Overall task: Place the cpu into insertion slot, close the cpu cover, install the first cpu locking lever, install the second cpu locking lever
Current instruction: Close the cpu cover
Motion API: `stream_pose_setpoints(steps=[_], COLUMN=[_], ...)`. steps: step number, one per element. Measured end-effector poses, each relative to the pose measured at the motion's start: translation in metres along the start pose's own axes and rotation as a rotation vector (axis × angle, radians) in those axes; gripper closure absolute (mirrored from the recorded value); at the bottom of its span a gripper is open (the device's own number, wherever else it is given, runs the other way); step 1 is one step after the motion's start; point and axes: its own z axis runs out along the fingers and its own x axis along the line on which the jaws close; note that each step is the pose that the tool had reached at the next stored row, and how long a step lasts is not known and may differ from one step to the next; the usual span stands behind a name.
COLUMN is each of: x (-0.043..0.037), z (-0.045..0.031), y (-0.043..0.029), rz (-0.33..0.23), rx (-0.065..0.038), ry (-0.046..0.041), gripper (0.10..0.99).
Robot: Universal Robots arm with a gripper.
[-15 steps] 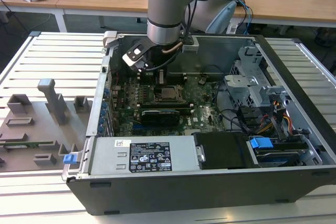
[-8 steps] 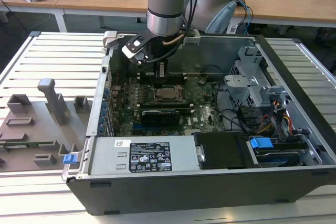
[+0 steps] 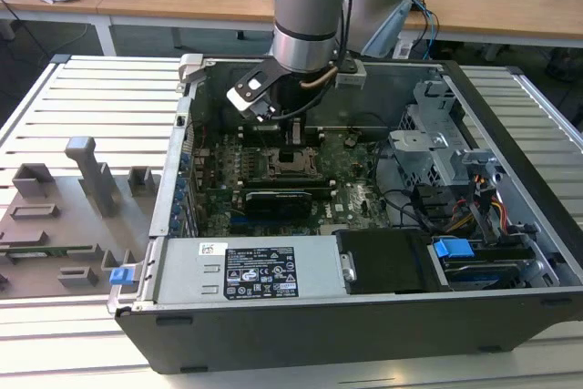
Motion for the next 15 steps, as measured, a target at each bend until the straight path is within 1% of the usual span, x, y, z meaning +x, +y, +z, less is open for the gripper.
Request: stream_pose_setpoints(steps=[1, 2, 4, 6, 8, 11, 12, 15], x=[-0.0003, -0.0005, -0.0005, -0.0006, -0.0006, -0.0008, -0.0009, -0.0009], z=[-0.0002, -0.0005, -0.0021, -0.017, -0.0266, -0.0464, -0.0487, -0.0488], y=[0.0062, 0.0105, 0.0112, 0.0105, 0.0101, 0.0091, 0.009, 0.009], rz=[0.0, 0.0, 0.0, 0.0, 0.0, 0.0, 0.0, 0.0], rx=[0.004, 0.006, 0.006, 0.006, 0.006, 0.006, 0.006, 0.006], ry=[0.0002, 0.0, 0.0, 0.0001, 0.0003, 0.0001, 0.0, 0.0002], gripper=[0.98, 0.98, 0.98, 0.98, 0.98, 0.98, 0.98, 0.98])
